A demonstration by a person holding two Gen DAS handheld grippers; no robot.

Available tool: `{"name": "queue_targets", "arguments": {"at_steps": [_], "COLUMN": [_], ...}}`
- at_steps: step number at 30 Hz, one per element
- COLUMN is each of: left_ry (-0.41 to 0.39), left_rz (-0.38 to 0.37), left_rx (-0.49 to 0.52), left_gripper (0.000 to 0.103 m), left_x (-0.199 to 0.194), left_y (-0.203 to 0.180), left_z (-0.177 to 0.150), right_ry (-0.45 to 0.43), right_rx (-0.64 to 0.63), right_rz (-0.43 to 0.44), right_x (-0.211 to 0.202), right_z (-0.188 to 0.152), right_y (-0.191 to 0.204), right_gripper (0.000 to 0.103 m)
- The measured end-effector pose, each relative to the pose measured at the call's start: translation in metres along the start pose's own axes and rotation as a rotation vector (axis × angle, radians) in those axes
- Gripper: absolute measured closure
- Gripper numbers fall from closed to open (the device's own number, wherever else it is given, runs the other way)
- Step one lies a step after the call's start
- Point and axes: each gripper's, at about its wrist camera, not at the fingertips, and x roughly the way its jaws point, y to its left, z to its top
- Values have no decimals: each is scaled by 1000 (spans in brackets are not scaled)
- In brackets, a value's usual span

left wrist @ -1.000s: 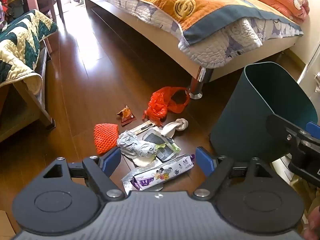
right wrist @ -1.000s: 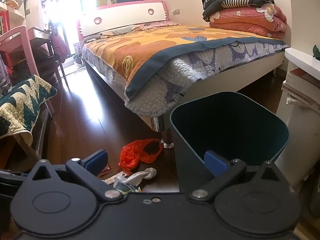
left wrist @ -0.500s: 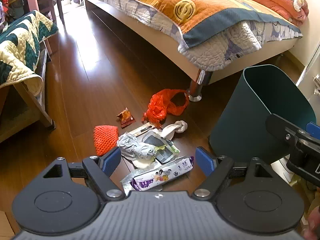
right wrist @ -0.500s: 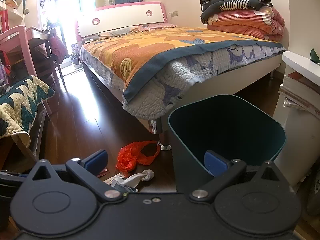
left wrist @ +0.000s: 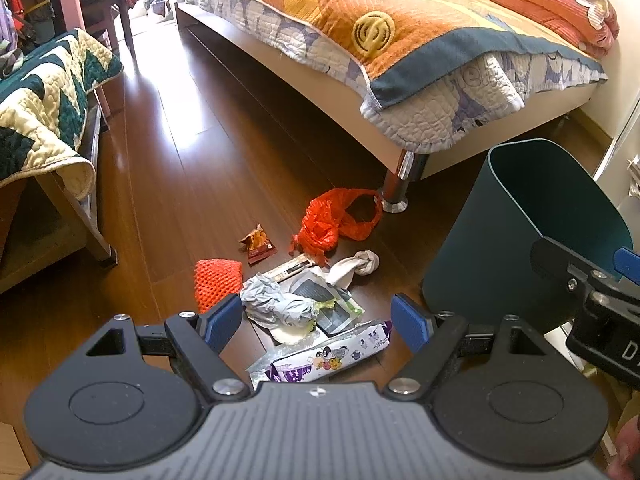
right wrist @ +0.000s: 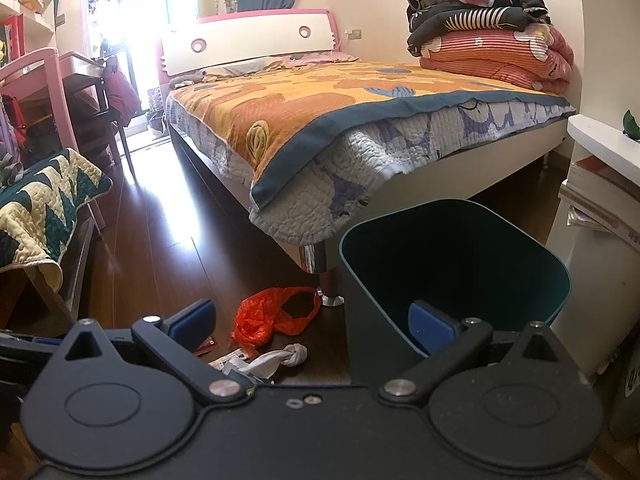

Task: Collect trash

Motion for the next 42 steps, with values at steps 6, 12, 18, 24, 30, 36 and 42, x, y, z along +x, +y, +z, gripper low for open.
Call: {"name": "queue_targets", "arguments": {"at_steps": [6,12,18,24,30,36,42], "left_ry": [-26,-36,-39,-41,-36,-24,-13], "left_rz": [10,12,10,11,15,28,64], "left_rx": [16,23,23,24,23,12,-14], "left_gripper": [21,21,21,21,21,21,21], "left_x": [-3,-3,-3,-2,-1,2,-2], "left_y": [-3,-4,-3,-5,-5,-6,-11], "left_z": [0,0,0,1,2,1,0], "right_ry": [10,16,14,16,17,22,34], "right_rx": [9,-2,-12,-33,-35,-50,-61], "right_rz": [4,1,-6,-1,9,38,66], "right_x": [2,3,4,5,6,10,14], "right_z": [0,-1,-2,-3,-3,-3,-2], "right_y": [-1,1,1,3,1,-1,-9], "right_gripper": [2,3,3,3,3,3,3]}}
